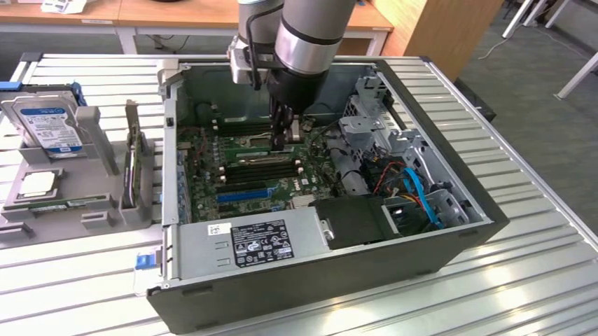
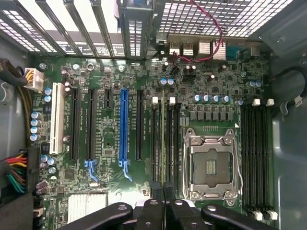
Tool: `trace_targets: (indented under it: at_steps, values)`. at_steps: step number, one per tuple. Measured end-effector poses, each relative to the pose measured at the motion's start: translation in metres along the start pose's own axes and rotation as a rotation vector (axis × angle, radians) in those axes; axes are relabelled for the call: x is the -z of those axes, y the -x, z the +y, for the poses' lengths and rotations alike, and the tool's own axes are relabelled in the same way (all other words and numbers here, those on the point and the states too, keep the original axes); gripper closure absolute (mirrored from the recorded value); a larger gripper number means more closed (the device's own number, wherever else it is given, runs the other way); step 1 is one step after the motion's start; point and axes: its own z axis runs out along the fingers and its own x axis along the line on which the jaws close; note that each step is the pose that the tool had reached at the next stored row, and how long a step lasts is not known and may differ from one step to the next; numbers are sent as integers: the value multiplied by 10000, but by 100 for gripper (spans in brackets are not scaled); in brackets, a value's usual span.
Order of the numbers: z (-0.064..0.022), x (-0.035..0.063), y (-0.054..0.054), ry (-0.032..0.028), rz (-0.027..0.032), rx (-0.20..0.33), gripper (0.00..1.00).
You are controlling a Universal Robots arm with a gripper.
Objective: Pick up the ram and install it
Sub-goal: 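Insert the ram into the slot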
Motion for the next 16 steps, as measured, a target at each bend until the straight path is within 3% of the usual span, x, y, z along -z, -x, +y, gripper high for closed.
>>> trace_targets:
  at_steps: [16]
  values:
    - [-13, -155, -15, 0, 3, 0, 88]
